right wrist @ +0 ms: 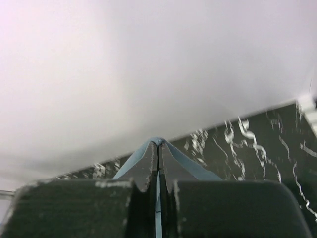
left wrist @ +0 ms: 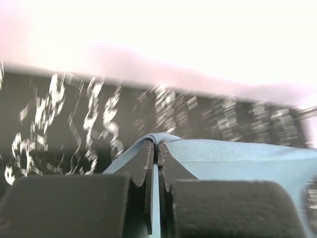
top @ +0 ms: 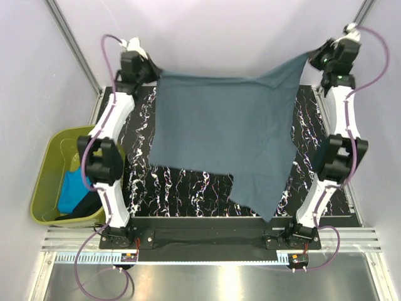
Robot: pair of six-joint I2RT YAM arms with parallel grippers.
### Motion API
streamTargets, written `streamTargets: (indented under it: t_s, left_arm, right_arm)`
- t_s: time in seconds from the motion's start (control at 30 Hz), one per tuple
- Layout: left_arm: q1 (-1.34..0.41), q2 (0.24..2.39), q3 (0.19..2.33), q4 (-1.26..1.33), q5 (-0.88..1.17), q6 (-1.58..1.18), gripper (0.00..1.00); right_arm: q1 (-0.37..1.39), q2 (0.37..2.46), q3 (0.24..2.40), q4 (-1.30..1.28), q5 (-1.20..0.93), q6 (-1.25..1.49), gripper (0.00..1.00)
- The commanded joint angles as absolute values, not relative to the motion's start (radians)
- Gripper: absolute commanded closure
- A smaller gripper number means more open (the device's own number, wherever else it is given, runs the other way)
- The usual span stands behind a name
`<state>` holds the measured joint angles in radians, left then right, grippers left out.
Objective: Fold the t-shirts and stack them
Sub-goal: Flatten the tshirt out
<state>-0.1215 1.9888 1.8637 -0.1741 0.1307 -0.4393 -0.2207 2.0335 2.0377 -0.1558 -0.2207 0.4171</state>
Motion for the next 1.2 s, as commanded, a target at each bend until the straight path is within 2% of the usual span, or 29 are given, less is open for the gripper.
streamTargets:
  t_s: [0.0, 0.23, 0.47, 0.63, 0.9, 1.03, 1.17]
  left_arm:
    - [-0.126, 1.772, 1.934, -0.106, 0.173, -0.402, 1.0]
    - [-0.141, 1.438, 1.899, -0.117, 0.15, -0.402, 1.0]
    - [-0.143, 1.217, 1.988, -0.196, 0.146, -0.384, 1.0]
    - [-0.149, 1.08, 2.005, -0.248, 0.107, -0.377, 1.0]
    - [-0.152, 1.026, 1.994, -0.276, 0.054, -0.37, 1.0]
    - [-0.152, 1.06, 1.931, -0.276, 0.046, -0.368, 1.0]
    - [-0.152, 1.097, 1.774, -0.221, 0.025, -0.359, 1.0]
  right_arm:
    - [-0.224, 1.81, 2.123, -0.132, -0.175, 0.425, 1.0]
    - [-0.224, 1.551, 2.141, -0.156, -0.135, 0.442, 1.0]
    - [-0.224, 1.309, 2.172, -0.192, -0.124, 0.483, 1.0]
    - [-0.224, 1.215, 2.245, -0.248, -0.103, 0.471, 1.0]
    - [-0.224, 1.178, 2.326, -0.305, -0.081, 0.419, 1.0]
    - [-0.224, 1.198, 2.244, -0.307, -0.09, 0.413, 1.0]
    - [-0.224, 1.221, 2.087, -0.267, -0.129, 0.411, 1.0]
